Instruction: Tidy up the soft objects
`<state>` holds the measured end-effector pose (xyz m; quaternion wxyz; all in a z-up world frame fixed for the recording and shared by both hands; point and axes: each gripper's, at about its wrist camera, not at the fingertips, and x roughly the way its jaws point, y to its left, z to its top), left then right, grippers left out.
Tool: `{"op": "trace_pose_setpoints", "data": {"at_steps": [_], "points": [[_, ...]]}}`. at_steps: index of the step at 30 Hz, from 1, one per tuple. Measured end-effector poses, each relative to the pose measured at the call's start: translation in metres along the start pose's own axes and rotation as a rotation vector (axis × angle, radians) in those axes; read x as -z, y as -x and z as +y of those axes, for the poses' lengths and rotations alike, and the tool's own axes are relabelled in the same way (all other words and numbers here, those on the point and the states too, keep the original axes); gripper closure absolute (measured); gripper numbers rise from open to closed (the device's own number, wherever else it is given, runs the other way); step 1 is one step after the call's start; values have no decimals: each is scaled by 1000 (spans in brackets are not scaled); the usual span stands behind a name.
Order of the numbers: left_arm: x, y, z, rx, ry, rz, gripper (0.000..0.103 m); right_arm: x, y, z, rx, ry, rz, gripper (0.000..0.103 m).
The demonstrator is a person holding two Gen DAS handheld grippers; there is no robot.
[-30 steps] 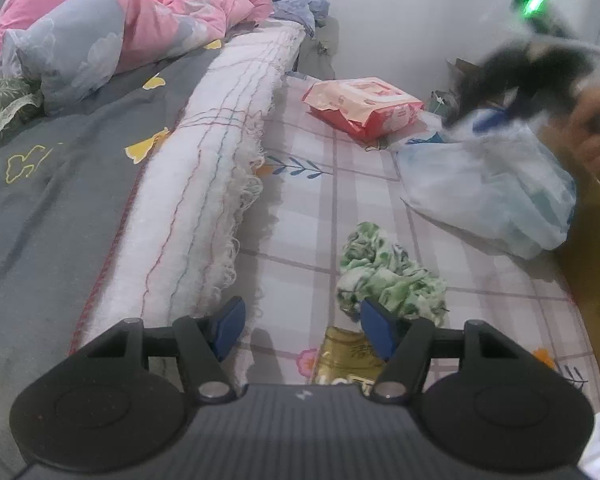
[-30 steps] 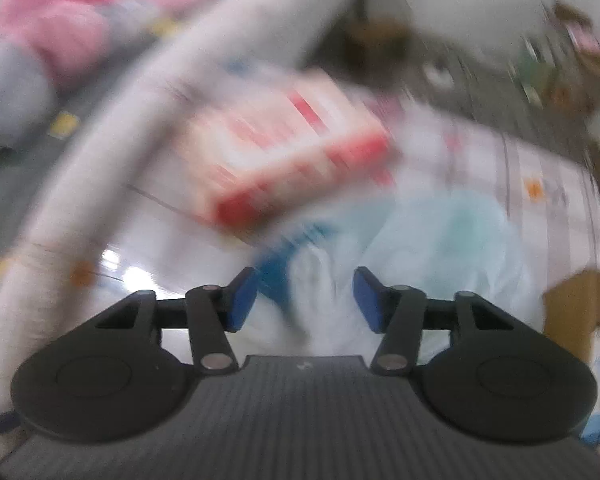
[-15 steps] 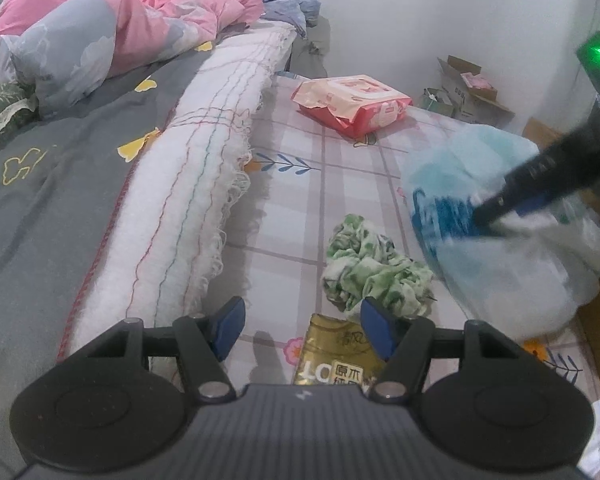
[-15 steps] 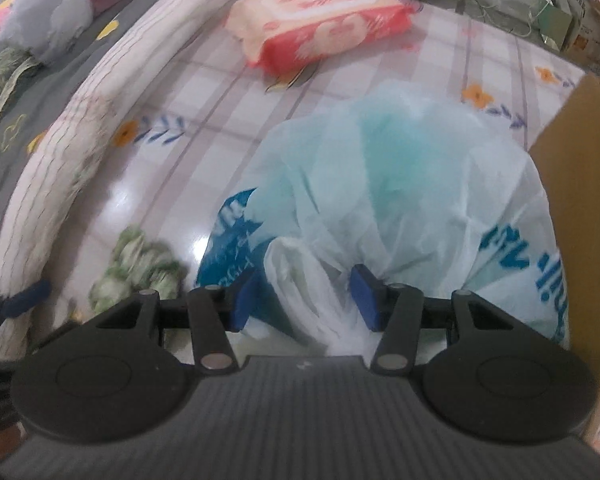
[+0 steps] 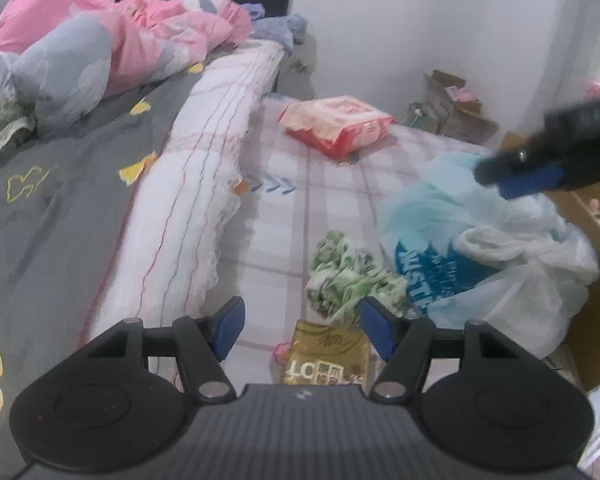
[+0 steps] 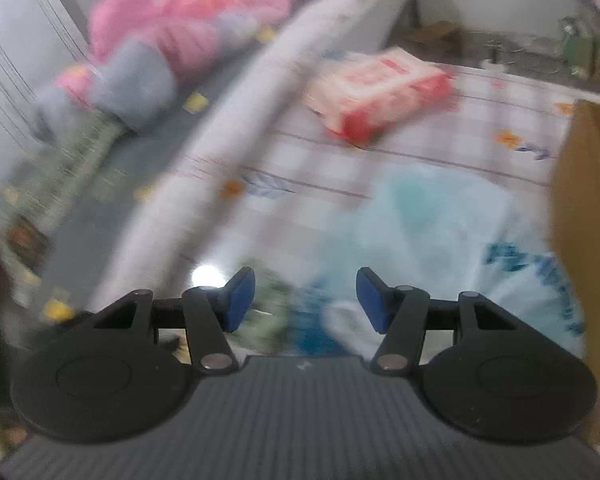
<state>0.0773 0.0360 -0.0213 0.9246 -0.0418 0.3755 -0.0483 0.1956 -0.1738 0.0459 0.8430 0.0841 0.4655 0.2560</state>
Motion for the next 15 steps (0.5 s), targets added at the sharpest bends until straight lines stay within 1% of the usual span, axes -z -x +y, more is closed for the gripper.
{"op": "trace_pose_setpoints", "data": {"at_steps": [2,3,5,7,9,12,15], "points": [[-3,1,-3,35,-20,-7,37,-2,-1,8,-67,-20,10,47],[-4,0,-4,46,-28,-7,37,-3,-6,14,-95,-19,30,47],[-8,-5,-11,67,-63,-1,37,-6,-22,24,-118,-15,81,47],[-12,-11,-20,83,-113,7,36,-11,-44,33,-115,11,142,47],[-15,-22,-27,84,-140,17,36,-18,-71,37,-99,31,202,47],[-17,-40,-30,72,-146,44,37,-25,-105,33,-74,14,277,49],[-17,-52,-31,68,-148,59,37,-26,-128,30,-40,23,317,50]]}}
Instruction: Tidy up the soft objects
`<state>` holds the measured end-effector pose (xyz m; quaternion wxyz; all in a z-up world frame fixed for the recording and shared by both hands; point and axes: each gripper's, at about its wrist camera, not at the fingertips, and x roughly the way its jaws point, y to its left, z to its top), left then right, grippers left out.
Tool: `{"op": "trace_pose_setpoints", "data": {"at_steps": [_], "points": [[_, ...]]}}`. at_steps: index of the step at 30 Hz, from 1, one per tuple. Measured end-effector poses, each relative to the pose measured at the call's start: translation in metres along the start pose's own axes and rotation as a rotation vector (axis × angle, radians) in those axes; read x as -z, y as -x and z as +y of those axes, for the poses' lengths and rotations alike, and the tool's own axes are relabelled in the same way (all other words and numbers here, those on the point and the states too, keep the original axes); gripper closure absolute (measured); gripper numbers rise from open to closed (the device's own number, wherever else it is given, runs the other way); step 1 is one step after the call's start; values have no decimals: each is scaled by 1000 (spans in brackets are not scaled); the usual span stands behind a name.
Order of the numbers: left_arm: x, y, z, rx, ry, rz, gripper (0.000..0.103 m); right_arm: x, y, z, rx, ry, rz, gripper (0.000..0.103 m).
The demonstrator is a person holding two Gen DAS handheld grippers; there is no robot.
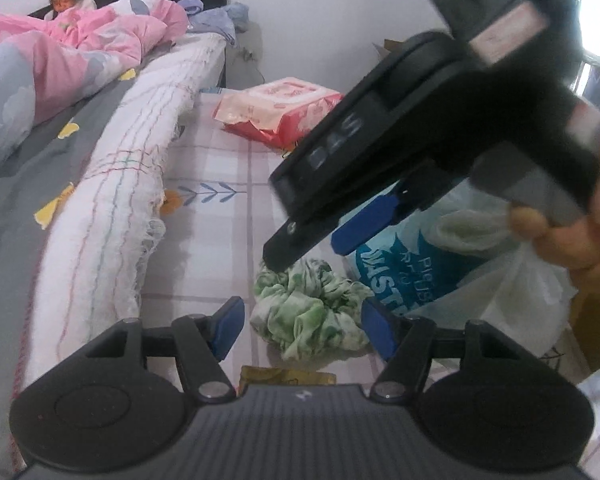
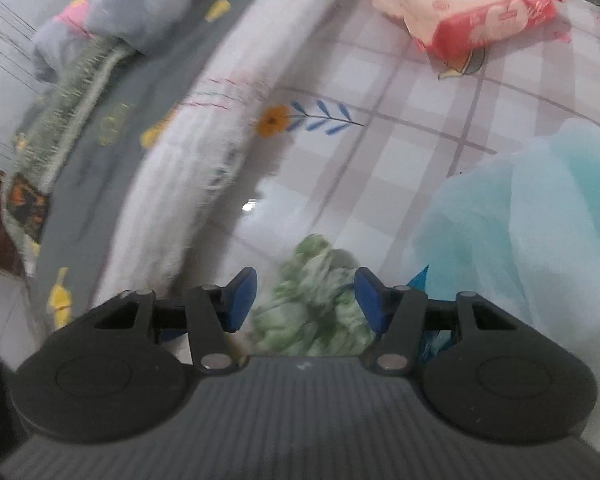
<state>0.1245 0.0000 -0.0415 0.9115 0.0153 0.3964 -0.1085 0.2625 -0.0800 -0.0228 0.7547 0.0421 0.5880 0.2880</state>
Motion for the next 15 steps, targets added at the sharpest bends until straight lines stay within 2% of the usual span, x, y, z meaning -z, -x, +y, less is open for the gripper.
{"op": "trace_pose_setpoints", "data": {"at_steps": [2,7,12,15], "points": [[-1,-8,0,-16,-2,21,40,-2,-10,-2,13,10,23,52],[-2,-19,6,-4,33,54,58,-1,-29,-3,21,27,64,59],[-3,-19,7,-12,45,50,78,0,-31,-7,5,12,37,81],[-6,-11,8,-20,51,27,82,4,-23,-8,-21,-15,-3,84]]}}
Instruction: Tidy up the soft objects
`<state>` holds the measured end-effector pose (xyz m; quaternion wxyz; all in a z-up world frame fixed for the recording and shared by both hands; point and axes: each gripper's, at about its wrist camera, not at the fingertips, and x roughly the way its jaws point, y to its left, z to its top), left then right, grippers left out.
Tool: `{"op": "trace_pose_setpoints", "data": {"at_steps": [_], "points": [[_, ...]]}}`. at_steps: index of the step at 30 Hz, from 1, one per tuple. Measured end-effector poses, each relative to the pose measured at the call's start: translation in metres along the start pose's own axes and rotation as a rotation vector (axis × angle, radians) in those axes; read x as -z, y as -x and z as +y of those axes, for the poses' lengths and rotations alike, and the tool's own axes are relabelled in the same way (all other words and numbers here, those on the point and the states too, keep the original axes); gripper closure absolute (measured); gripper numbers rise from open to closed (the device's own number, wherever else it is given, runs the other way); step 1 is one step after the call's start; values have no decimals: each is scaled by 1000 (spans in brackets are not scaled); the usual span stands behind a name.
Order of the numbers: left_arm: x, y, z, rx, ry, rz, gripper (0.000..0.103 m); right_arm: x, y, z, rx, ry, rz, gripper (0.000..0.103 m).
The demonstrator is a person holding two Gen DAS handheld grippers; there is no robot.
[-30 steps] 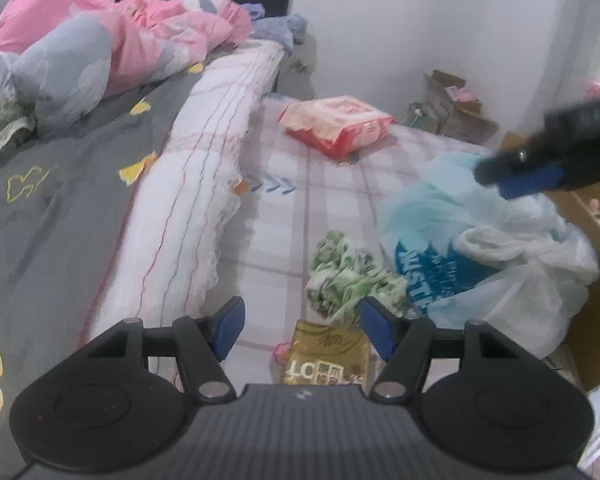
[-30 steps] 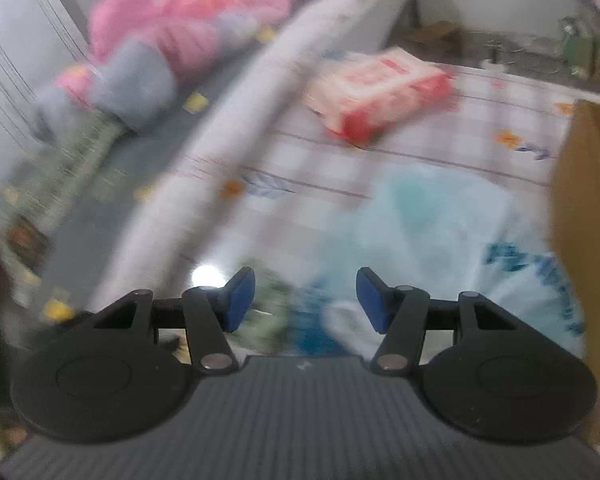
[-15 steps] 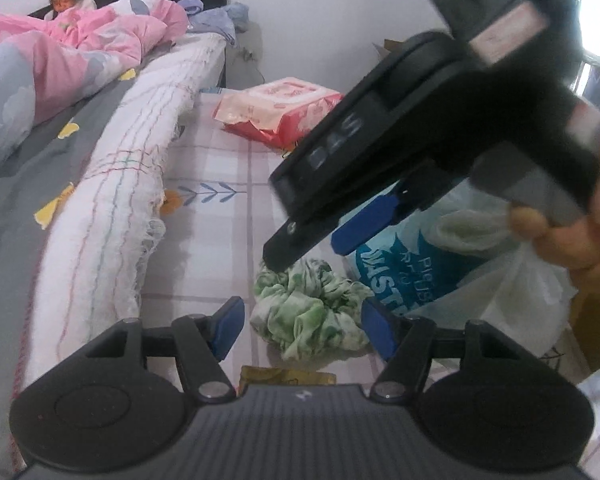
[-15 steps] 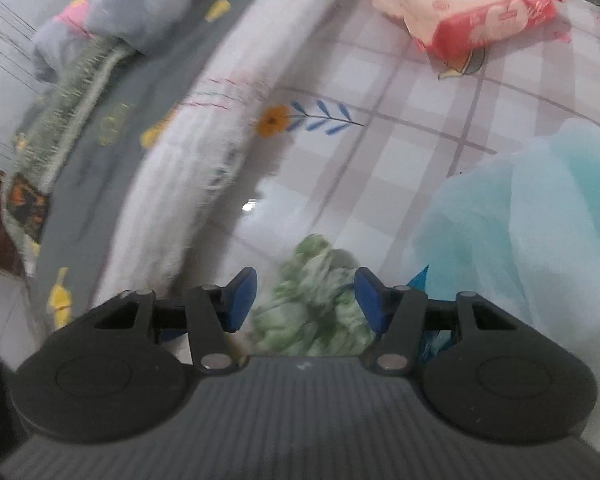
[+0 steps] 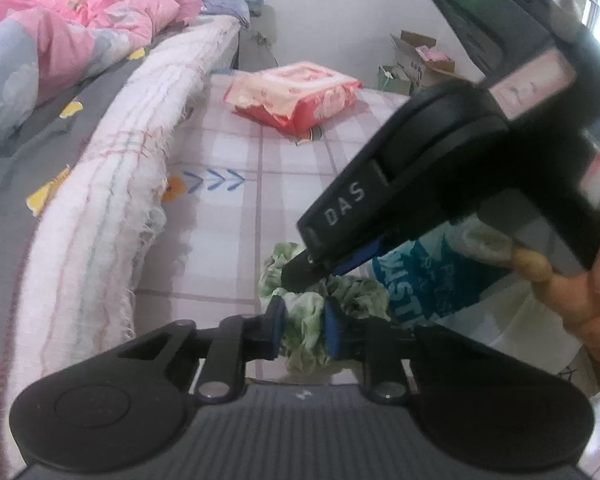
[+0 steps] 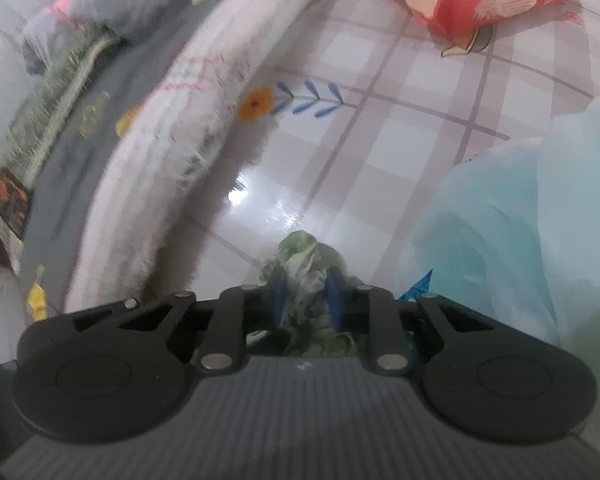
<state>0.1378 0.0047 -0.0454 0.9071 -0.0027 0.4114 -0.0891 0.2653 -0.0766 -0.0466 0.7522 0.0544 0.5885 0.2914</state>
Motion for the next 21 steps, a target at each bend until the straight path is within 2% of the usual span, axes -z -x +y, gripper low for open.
{"op": "trace_pose_setpoints", "data": {"at_steps": [5,11,16,21], "points": [[-8,36,-5,7,4,-84,83,11,39,5,-73,-41,-122,85],[-29,87,-42,52,-82,-206,83,41,116,-2,-145,-65,-316,85],[-51,103,-103,196,-152,-248,82,82,198,-40,-117,-114,-481,85],[-62,93,-185,349,-254,-215,81,145,264,-102,-12,-219,-595,85]]}}
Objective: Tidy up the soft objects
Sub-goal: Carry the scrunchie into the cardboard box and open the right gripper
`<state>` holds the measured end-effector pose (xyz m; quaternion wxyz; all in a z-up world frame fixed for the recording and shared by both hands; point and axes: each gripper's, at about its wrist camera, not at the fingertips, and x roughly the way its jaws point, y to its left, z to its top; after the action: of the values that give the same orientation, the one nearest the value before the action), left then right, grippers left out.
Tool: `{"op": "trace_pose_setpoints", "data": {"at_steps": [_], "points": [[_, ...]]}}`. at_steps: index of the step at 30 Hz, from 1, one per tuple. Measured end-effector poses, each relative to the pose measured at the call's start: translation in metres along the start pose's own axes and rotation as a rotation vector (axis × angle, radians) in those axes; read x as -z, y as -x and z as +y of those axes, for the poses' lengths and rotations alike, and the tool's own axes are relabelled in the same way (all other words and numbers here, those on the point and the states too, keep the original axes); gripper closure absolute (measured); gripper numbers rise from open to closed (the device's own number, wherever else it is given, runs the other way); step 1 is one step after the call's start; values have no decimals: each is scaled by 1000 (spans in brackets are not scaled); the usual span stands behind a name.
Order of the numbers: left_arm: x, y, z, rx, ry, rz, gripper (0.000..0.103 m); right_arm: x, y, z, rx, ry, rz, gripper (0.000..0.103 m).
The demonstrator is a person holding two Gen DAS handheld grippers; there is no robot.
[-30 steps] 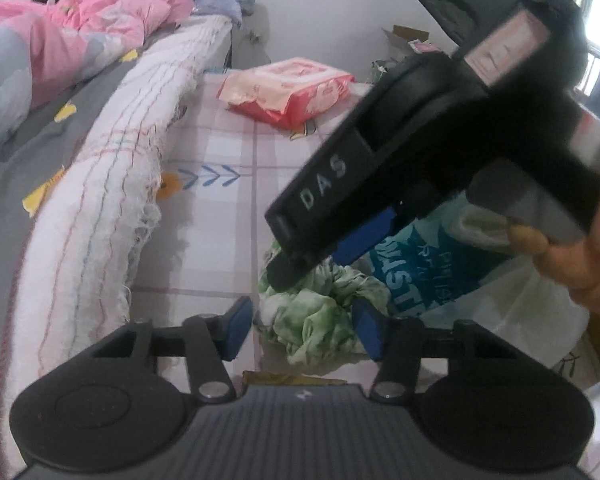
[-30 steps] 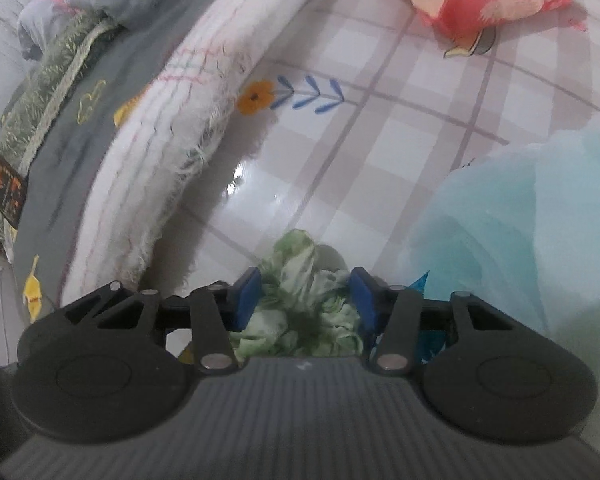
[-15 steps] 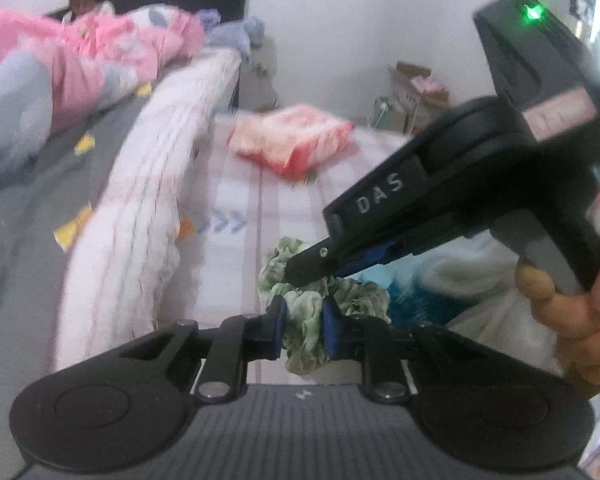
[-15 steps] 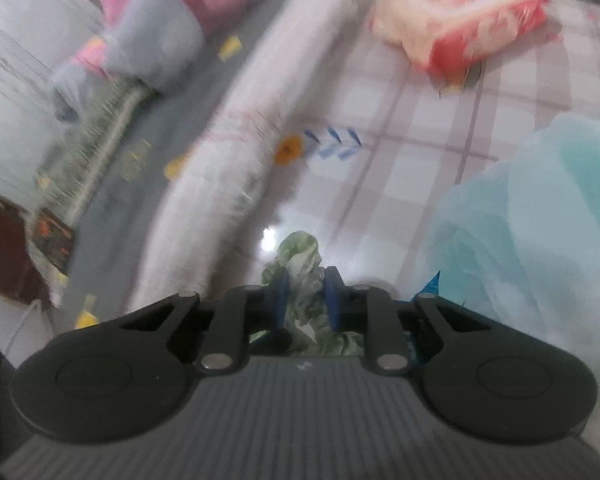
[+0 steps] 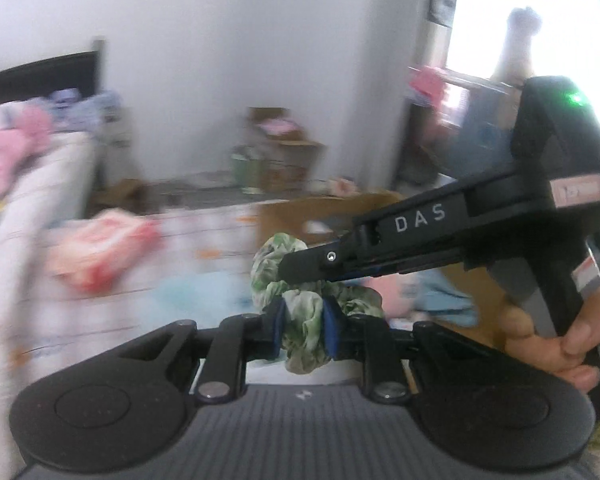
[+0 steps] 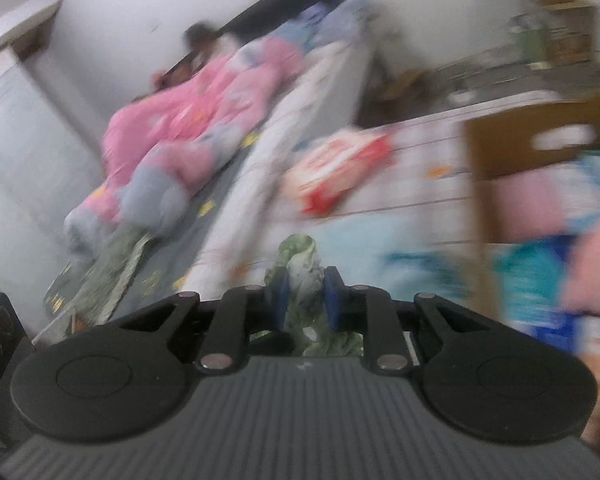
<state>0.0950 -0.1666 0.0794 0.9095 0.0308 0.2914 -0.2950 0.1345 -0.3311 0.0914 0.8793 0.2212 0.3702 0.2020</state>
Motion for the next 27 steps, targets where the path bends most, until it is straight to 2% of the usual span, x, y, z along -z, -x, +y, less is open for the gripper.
{"op": "trace_pose_setpoints", "data": {"at_steps": [5,7,9,10,11,18,25,27], "points": [[-12,-69,-68,146,-36,107,79,19,60,-78,162,-107,-66,85],[-9,-94,-87,175,-49,151,77,28,75,-108,213,-143,-74,85],[-9,-123,-105,190,-59,203,70,34,84,-134,259,-173,-64,85],[-7,-135,-111,185,-68,227,67,36,87,-148,283,-183,-55,85],[-5,-143,-118,175,-79,247,60,38,89,-159,307,-188,-42,85],[3,-170,-114,119,-50,295,55,38,63,-215,428,-169,115,85],[-3,-164,-109,92,-57,288,55,32,35,-227,428,-128,241,84],[-5,-160,-109,89,-63,273,53,29,29,-225,424,-112,250,79]]}}
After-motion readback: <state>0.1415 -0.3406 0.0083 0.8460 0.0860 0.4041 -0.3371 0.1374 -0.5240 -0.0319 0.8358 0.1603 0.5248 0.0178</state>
